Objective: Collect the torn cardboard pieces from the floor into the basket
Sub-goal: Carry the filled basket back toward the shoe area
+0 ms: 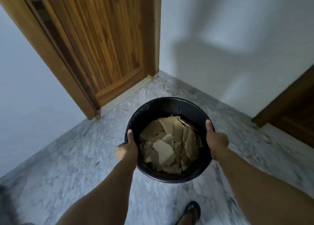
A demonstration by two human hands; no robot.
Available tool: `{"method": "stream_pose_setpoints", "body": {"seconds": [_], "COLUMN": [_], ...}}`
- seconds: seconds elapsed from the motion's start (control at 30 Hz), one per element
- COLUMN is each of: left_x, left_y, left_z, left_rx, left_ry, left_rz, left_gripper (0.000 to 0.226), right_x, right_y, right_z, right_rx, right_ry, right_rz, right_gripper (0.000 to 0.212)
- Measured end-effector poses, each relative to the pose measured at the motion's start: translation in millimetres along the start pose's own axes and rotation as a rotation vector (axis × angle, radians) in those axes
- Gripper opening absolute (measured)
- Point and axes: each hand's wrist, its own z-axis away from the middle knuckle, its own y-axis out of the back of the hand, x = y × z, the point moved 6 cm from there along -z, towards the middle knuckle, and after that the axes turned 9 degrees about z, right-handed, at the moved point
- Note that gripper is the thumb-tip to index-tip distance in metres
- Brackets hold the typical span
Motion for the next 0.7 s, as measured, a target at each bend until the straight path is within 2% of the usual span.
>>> {"method": "stream_pose_setpoints", "body": {"seconds": [0.13,0.23,0.4,0.57,0.63,0.7], "left_x": [-3.4,-1.9,-18.1,-40.8,-49.2,-65.5], "left_y": [-28.5,-52.8,-99.9,-135.0,-145.4,-158.1], "left_z": [34.6,68.8,118.5,181.0,212.0,242.6], "left_rx": [-0.091,-0.149,-0.298,-0.363,-0.381,-0.393], "left_ry": [-0.039,-0.106,-0.161,-0.178,-0.227,-0.235], "left_rz": [-0.069,-0.145,-0.257,-0.284,-0.401,-0.414], "left_gripper": [0.072,0.077,0.077,0.081,0.081,0.081], "right_x": [29.4,58.5,109.9,169.5,194.6,222.3], "right_y": [52.0,95.0,162.7,230.0,256.3,287.3], "right_z": [4.1,4.3,3.0,7.0,6.6,11.3], "right_rx": [0.053,0.102,0.206,0.275,0.306,0.346], "right_ry": [0.013,-0.047,-0.132,-0.223,-0.224,-0.240], "right_rz": [-0.136,-0.149,-0.207,-0.304,-0.336,-0.349], "right_gripper": [0.096,0.096,0.108,0.111,0.105,0.095]}}
